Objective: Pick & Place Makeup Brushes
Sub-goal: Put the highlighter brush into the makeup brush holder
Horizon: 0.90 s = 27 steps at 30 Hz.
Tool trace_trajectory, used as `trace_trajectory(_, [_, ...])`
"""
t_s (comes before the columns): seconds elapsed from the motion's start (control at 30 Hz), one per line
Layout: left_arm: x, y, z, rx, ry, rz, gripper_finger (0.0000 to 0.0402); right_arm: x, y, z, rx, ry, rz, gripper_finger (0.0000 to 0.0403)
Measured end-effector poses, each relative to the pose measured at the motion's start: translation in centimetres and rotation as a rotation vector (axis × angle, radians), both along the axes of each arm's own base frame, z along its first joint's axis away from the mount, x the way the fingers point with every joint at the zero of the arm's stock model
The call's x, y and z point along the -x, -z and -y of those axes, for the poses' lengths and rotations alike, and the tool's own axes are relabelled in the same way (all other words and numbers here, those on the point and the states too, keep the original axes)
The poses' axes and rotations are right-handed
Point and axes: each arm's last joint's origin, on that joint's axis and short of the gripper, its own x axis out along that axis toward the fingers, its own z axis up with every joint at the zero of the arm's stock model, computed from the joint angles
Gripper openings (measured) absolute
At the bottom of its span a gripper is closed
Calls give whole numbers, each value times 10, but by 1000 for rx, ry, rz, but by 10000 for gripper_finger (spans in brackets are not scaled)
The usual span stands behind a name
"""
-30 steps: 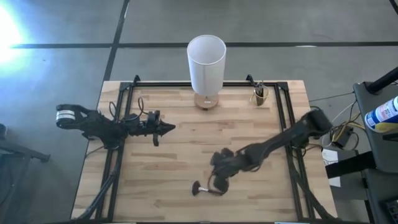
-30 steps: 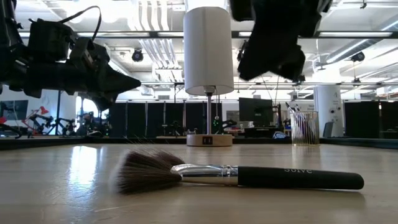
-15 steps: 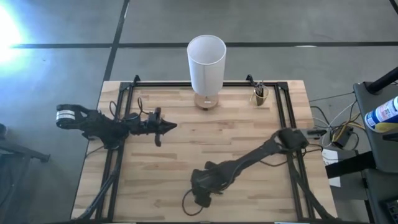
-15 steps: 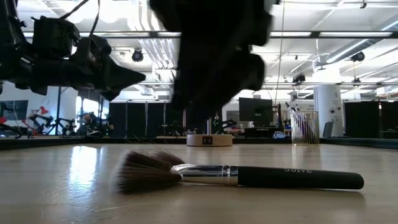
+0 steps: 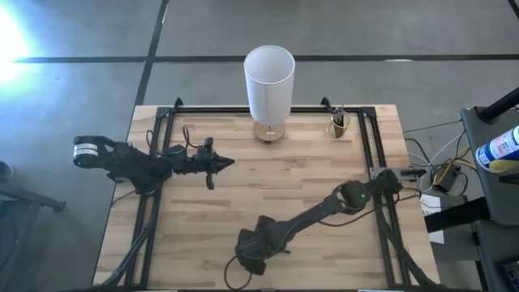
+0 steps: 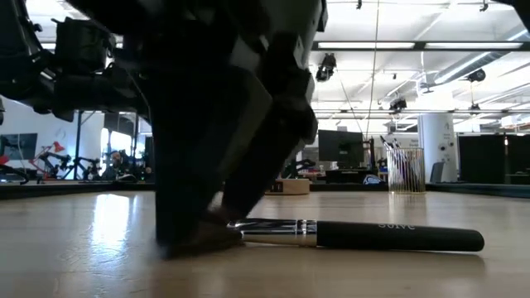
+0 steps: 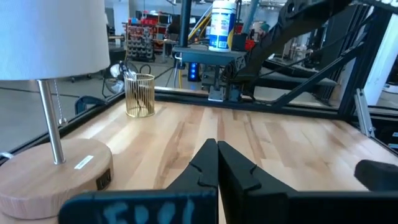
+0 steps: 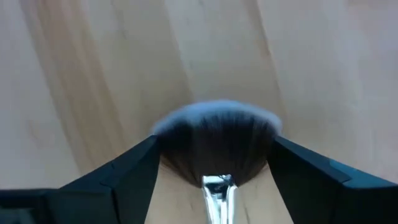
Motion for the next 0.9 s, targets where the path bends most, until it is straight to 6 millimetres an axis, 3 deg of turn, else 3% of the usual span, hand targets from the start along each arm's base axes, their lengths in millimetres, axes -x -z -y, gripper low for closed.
trace_trajectory(0.2, [-2,0,0,0,0,-16,0,-5,1,-1,10,-1,-14,261])
trace_trajectory(0.6, [-7,-6,-2,-25,1,8,0,-2,7,11,9,5,-104,120])
trace_trajectory(0.8, [-9,-9,-3,-34,-2,17,0,4,-7,26,101,-22,-147,44])
trace_trajectory(0.9, [-10,-11,-5,-50,-13,23,0,7,-27,36,167,-23,-123,16])
